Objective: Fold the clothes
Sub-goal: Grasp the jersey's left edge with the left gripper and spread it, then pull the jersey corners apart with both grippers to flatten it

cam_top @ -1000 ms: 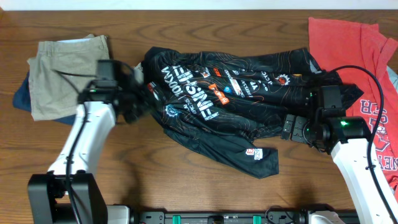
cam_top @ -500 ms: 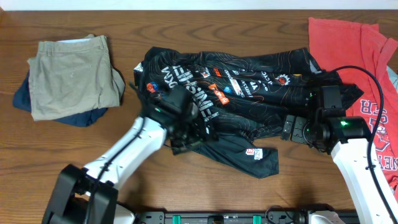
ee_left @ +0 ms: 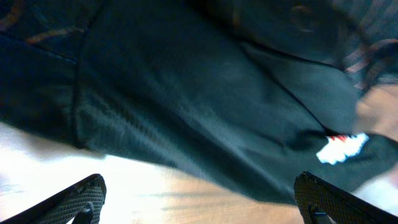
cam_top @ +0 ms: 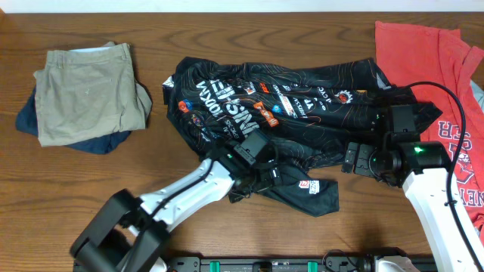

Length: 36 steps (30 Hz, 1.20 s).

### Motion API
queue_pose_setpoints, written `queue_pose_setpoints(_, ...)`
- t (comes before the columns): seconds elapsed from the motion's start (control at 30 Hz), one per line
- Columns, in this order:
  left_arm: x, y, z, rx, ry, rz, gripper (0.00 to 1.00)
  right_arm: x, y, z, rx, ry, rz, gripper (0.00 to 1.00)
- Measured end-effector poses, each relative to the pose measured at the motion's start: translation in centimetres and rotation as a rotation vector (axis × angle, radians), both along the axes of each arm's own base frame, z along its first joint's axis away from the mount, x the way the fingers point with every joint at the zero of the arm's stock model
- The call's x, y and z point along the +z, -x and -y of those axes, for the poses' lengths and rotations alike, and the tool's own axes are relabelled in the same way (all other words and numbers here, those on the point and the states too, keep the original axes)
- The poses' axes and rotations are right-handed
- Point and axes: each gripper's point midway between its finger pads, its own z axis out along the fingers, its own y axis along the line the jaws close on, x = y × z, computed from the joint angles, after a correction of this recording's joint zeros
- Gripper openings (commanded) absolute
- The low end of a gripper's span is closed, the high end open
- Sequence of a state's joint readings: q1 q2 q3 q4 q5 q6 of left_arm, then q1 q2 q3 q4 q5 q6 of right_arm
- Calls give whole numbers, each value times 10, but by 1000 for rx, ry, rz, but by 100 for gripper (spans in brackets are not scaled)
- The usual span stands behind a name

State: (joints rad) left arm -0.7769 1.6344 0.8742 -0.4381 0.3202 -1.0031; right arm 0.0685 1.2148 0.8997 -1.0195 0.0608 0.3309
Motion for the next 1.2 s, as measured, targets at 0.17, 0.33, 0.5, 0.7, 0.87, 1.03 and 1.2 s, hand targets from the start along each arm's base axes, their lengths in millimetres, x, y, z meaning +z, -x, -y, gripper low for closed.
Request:
queue_pose_setpoints(0.17, -10, -10, 12, 54, 11, 7, 96, 0, 2, 0, 0, 0, -6, 99)
queue_pose_setpoints(0.33, -11, -22, 22, 83, 43, 35, 59, -1, 2, 0, 0, 0, -7, 99)
queue_pose_setpoints(0.5, -20, -18, 15, 90, 3, 15, 7, -1, 2, 0, 0, 1, -8, 99)
queue_pose_setpoints(0.7, -25, -5, -10, 85, -79, -65, 6, -1, 2, 0, 0, 1, -8, 99)
queue_pose_setpoints(0.87, -24, 2, -72, 126, -203, -177, 6, -1, 2, 0, 0, 1, -8, 99)
queue_pose_setpoints(1.03, 2, -7, -139, 204, -240, -181, 6, 0, 1, 0, 0, 0, -5, 99)
queue_pose_setpoints(1.2, 31, -20, -187, 303, -219, -106, 6, 0, 1, 0, 0, 0, -5, 99)
